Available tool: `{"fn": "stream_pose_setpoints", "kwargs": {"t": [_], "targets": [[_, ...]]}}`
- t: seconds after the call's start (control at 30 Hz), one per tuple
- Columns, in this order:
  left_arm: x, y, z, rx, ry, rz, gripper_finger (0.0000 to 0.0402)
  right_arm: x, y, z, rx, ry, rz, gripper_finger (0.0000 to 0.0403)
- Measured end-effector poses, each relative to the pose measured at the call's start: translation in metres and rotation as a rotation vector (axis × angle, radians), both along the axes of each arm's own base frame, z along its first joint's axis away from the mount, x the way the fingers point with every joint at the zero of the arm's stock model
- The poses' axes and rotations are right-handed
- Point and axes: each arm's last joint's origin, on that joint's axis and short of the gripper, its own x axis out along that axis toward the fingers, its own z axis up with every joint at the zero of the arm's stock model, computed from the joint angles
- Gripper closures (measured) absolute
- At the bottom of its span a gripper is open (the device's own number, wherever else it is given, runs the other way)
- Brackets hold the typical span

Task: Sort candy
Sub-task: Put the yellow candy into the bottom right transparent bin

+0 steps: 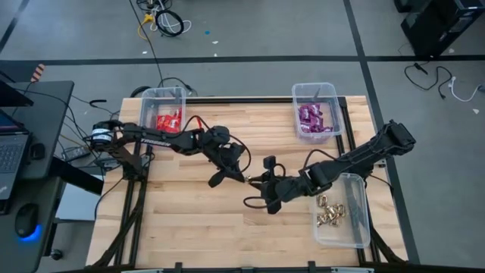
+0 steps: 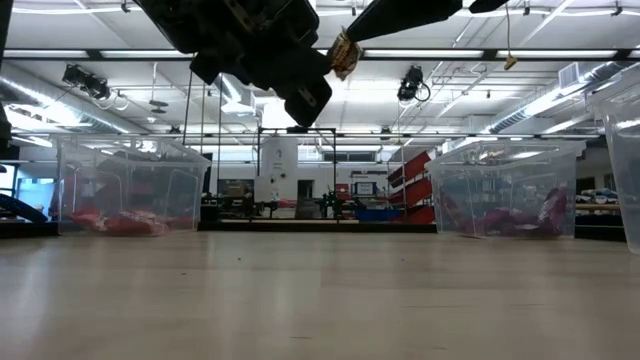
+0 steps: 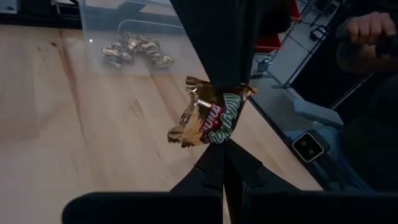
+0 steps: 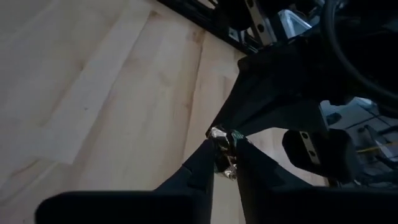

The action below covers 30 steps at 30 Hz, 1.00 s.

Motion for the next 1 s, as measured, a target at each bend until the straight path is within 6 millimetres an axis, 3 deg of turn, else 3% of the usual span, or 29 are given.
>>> {"fn": "stream_pose_setpoints", "kwargs": {"t": [0.23, 0.47, 0.77, 1.0], "targets": [[0.000, -0.003, -0.001, -0.001, 0.006, -0.011, 0.0401, 0.001, -0.002, 0.000, 0.037, 0.016, 0.050, 0.0398], [-0.001, -0.002, -0.002, 0.008, 0.024, 0.013, 0.0401, 0.000, 0.001, 0.000, 0.029, 0.016, 0.053, 0.0402], [-0.003, 0.005, -0.006, 0.011, 0.071, 0.045, 0.0401, -0.009, 0.019, 0.001, -0.043, -0.016, 0.018, 0.0403], [-0.004, 0.002, -0.007, 0.012, 0.087, 0.036, 0.0401, -0.010, 0.020, 0.002, -0.058, -0.023, -0.001, 0.0395]]}}
